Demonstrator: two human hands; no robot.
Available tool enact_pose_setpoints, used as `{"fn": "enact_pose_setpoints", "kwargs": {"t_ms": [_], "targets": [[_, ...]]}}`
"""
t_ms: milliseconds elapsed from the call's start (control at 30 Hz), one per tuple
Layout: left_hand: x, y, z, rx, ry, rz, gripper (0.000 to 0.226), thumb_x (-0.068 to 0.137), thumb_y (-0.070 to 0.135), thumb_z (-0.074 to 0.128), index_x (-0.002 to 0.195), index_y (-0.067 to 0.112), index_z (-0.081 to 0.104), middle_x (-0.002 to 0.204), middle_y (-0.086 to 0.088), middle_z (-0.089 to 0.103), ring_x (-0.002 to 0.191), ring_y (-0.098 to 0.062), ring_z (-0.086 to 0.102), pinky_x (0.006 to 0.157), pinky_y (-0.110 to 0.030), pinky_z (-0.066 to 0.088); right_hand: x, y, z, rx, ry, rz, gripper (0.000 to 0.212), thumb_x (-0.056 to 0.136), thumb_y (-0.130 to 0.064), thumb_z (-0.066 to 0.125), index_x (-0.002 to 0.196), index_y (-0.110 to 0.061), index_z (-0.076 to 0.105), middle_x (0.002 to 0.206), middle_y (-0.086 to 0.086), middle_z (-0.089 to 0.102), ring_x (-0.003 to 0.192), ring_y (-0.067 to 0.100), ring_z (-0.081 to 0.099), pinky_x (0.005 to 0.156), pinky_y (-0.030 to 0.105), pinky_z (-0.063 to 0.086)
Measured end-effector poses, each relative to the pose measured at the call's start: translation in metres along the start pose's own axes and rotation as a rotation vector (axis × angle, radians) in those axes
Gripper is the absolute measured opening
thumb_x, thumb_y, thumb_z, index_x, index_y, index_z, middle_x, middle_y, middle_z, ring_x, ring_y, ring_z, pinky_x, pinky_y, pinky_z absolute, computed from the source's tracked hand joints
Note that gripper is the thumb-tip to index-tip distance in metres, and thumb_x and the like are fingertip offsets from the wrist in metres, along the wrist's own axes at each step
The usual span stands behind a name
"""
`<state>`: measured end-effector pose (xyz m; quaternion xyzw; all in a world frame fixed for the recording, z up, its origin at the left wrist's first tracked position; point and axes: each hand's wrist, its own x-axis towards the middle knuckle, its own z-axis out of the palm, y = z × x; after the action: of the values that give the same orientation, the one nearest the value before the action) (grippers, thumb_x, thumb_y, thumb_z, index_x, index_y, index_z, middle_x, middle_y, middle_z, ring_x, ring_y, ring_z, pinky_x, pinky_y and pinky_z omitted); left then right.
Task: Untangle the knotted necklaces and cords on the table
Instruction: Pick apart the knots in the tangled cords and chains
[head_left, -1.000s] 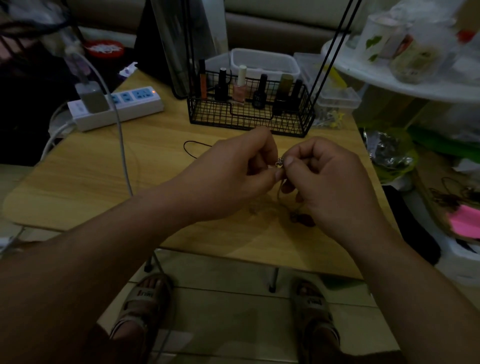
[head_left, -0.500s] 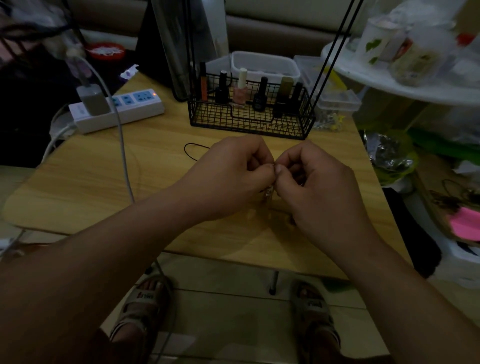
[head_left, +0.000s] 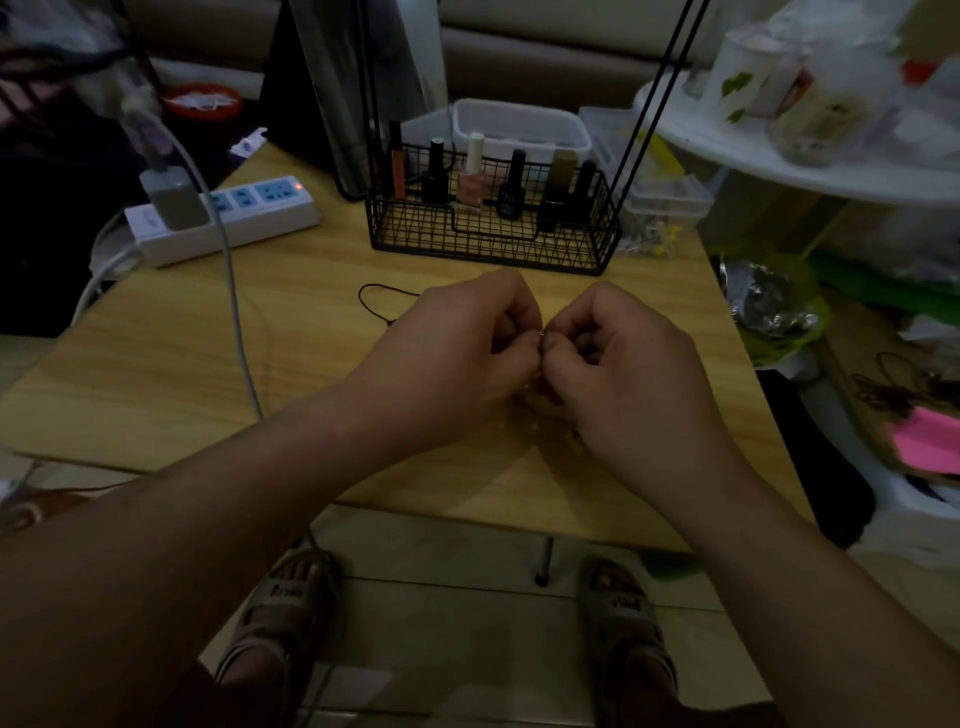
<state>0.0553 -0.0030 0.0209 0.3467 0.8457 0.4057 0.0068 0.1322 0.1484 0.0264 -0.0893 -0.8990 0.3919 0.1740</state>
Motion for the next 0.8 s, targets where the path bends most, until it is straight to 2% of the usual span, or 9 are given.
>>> {"fn": "enact_pose_setpoints", "kwargs": {"t_ms": [133, 200, 267, 400, 500, 600, 733, 800], "targets": [[0.0029, 0.0024, 0.0008, -0.075, 0.023, -0.036, 0.009, 0.097, 0.023, 0.068, 0.098, 0.026, 0.059, 0.078, 0.006, 0.066, 0.07, -0.005, 0.063, 0.055, -0.016, 0.046, 0.0009, -0.0008, 0.0028, 0.067, 0.064, 0.019, 0.011, 0.095, -0.023, 0.068, 0.087, -0.028, 0.063, 0.076, -0.006, 0.069, 0.07, 0.006, 0.069, 0.057, 0.031, 0.056], [0.0032, 0.0019, 0.0012, -0.097, 0.043, -0.046, 0.011, 0.097, 0.025, 0.069, 0.095, 0.026, 0.058, 0.076, 0.004, 0.065, 0.068, -0.009, 0.062, 0.053, -0.021, 0.047, 0.0019, -0.0017, 0.0026, 0.119, 0.087, 0.03, 0.011, 0.094, -0.021, 0.069, 0.087, -0.028, 0.064, 0.077, -0.006, 0.07, 0.071, 0.007, 0.069, 0.06, 0.033, 0.058], [0.0025, 0.0016, 0.0011, -0.061, 0.055, -0.028, 0.011, 0.097, 0.029, 0.069, 0.09, 0.025, 0.061, 0.073, 0.005, 0.066, 0.066, -0.009, 0.061, 0.051, -0.02, 0.044, 0.0026, -0.0032, 0.0011, 0.184, 0.1, 0.043, 0.01, 0.093, -0.02, 0.07, 0.087, -0.027, 0.065, 0.08, -0.005, 0.071, 0.073, 0.01, 0.071, 0.064, 0.038, 0.06], [0.0015, 0.0, -0.0011, -0.06, 0.079, -0.021, 0.01, 0.096, 0.03, 0.07, 0.088, 0.025, 0.067, 0.072, 0.008, 0.069, 0.066, -0.007, 0.064, 0.052, -0.021, 0.047, 0.0043, -0.0042, -0.0013, 0.269, 0.059, 0.099, 0.005, 0.093, -0.018, 0.071, 0.092, -0.021, 0.068, 0.085, 0.002, 0.073, 0.079, 0.017, 0.073, 0.07, 0.044, 0.061], [0.0017, -0.0019, -0.0035, -0.084, 0.084, -0.021, 0.006, 0.095, 0.027, 0.074, 0.092, 0.024, 0.07, 0.073, 0.01, 0.07, 0.071, -0.004, 0.066, 0.057, -0.018, 0.049, 0.0055, -0.0037, -0.0004, 0.313, 0.018, 0.136, 0.008, 0.092, -0.016, 0.074, 0.097, -0.02, 0.069, 0.088, 0.004, 0.074, 0.082, 0.019, 0.073, 0.072, 0.043, 0.061], [0.0009, -0.0012, -0.0043, -0.09, 0.077, -0.029, 0.003, 0.094, 0.024, 0.074, 0.094, 0.023, 0.071, 0.075, 0.012, 0.069, 0.075, 0.0, 0.066, 0.06, -0.013, 0.049, 0.0072, -0.0028, 0.0007, 0.31, -0.026, 0.13, 0.01, 0.093, -0.015, 0.073, 0.099, -0.02, 0.067, 0.088, 0.002, 0.072, 0.081, 0.018, 0.071, 0.069, 0.035, 0.059], [0.0016, -0.0014, -0.0051, -0.123, 0.099, -0.045, 0.003, 0.095, 0.024, 0.073, 0.096, 0.023, 0.071, 0.075, 0.01, 0.07, 0.072, -0.001, 0.067, 0.058, -0.013, 0.048, 0.0075, -0.0026, 0.0003, 0.281, -0.069, 0.126, 0.011, 0.092, -0.014, 0.072, 0.099, -0.021, 0.067, 0.088, 0.006, 0.072, 0.082, 0.025, 0.07, 0.068, 0.043, 0.057], [0.0024, -0.002, -0.0057, -0.116, 0.107, -0.04, 0.004, 0.095, 0.024, 0.073, 0.096, 0.025, 0.069, 0.076, 0.009, 0.071, 0.072, -0.002, 0.068, 0.058, -0.014, 0.049, 0.0069, -0.0026, -0.0001, 0.275, -0.086, 0.134, 0.009, 0.092, -0.015, 0.07, 0.098, -0.022, 0.067, 0.091, 0.008, 0.074, 0.083, 0.026, 0.07, 0.064, 0.042, 0.055]]}}
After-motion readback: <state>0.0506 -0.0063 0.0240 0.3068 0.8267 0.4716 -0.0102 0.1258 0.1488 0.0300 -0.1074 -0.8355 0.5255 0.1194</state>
